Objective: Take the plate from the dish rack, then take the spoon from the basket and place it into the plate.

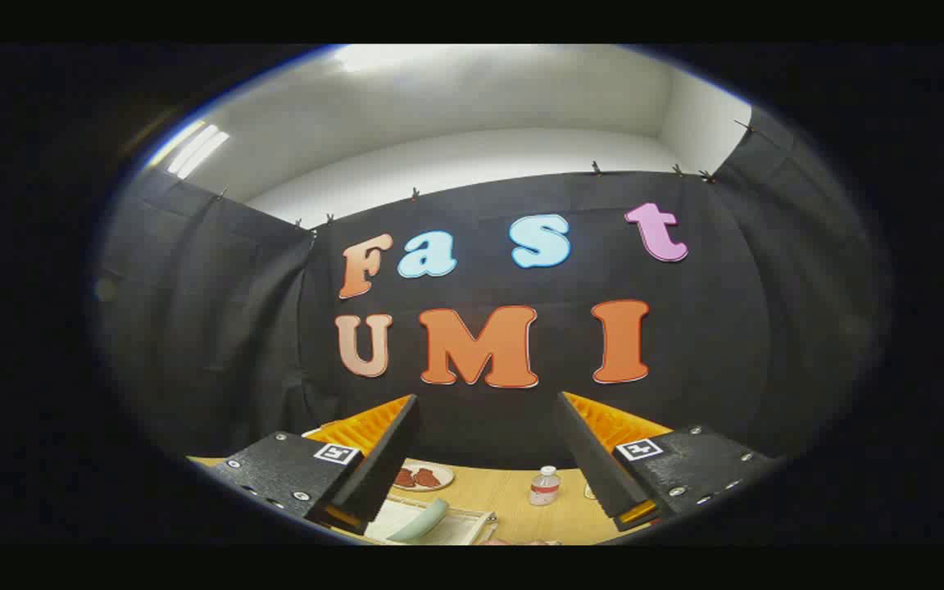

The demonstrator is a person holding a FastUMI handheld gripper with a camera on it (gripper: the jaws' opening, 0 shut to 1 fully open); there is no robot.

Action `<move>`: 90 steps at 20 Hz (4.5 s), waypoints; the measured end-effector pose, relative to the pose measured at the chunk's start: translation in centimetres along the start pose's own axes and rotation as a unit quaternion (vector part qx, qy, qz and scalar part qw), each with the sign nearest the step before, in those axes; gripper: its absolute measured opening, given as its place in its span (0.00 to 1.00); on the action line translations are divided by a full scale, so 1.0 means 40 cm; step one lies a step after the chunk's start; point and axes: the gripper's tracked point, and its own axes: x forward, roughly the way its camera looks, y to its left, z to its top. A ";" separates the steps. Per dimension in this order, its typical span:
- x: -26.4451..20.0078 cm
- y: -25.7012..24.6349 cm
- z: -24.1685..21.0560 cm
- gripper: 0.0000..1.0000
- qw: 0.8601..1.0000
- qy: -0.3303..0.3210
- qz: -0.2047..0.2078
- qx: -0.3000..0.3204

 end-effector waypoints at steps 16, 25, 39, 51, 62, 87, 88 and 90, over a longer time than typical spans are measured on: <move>-0.027 0.053 0.009 0.98 1.000 0.009 0.019 -0.003; 0.000 0.097 -0.140 0.98 0.993 0.112 0.039 -0.002; 0.037 0.193 -0.622 0.97 0.868 0.489 0.072 0.043; 0.032 0.216 -0.835 0.81 0.776 0.628 0.054 -0.031; 0.009 0.179 -0.870 0.35 0.737 0.666 -0.026 -0.111; -0.117 0.109 -0.581 0.20 0.815 0.578 -0.038 -0.010; -0.143 0.106 -0.576 0.20 0.817 0.576 -0.035 0.001; -0.197 0.110 -0.581 0.20 0.814 0.579 -0.023 0.039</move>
